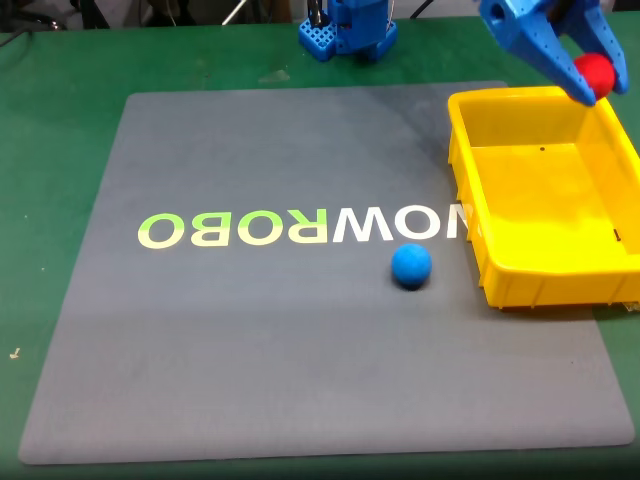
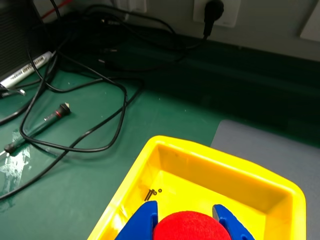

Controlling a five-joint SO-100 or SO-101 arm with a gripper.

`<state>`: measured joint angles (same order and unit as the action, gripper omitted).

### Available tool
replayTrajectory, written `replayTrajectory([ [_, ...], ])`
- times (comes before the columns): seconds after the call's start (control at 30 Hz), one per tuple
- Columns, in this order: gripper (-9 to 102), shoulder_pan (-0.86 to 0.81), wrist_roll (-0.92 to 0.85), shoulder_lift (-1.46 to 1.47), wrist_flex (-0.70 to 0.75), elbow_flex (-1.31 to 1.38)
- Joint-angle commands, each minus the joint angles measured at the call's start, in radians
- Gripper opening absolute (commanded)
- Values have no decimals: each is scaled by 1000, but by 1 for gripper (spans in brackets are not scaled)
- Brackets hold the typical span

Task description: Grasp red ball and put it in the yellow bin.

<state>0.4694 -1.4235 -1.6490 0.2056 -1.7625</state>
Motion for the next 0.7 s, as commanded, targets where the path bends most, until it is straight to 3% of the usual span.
replayTrajectory([
  [0.0,0,11,9,-9,-11,60],
  [0.07,2,8,8,-12,-8,60],
  [0.17,24,2,14,-21,5,60],
  [0.27,32,-9,23,-31,17,57],
  [0.67,34,-54,26,-130,66,3],
])
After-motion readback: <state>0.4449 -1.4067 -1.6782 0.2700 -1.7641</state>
